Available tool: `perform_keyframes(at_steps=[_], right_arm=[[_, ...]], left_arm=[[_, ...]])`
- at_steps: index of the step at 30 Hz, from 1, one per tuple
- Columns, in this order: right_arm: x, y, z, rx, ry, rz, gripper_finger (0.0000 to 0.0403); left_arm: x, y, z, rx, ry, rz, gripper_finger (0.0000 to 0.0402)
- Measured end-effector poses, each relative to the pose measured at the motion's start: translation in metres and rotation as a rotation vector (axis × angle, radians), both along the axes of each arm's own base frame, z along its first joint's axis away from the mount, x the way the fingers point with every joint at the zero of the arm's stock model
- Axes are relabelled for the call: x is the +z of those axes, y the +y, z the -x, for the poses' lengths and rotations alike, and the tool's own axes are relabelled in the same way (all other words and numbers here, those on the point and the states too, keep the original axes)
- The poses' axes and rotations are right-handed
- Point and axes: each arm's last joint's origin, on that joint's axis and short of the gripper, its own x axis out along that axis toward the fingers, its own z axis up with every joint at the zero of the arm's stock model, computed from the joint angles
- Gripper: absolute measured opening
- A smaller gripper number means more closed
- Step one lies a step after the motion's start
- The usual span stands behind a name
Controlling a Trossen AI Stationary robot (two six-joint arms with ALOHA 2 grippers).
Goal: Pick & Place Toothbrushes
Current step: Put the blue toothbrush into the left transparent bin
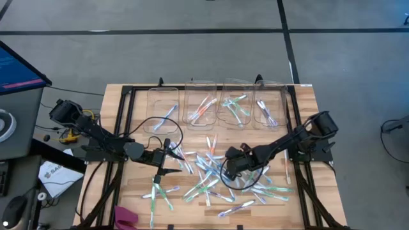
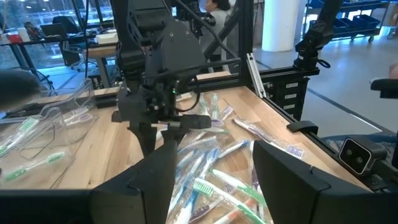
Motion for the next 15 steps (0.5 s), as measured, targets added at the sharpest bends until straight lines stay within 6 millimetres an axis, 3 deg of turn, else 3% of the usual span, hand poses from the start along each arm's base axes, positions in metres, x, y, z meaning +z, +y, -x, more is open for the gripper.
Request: perform_keyframes(at_steps=[6, 13, 15], right_arm=[[-0.0031, -0.0027, -0.0057, 0.025, 0.025, -0.015, 0.0130], [0.0017, -0.0028, -0.0042, 0.055, 0.036, -0.017, 0.0027], [0.0016, -0.0028, -0.0036, 0.067, 0.044, -0.012, 0.0014]], left_arm=[[0.0000, 0.0000, 0.0000, 0.000, 0.000, 0.000, 0.0204], [0.0001, 0.0000, -0.0001, 0.000, 0.000, 0.000, 0.0204], [0.0001, 0.0000, -0.0001, 0.000, 0.000, 0.000, 0.0204]])
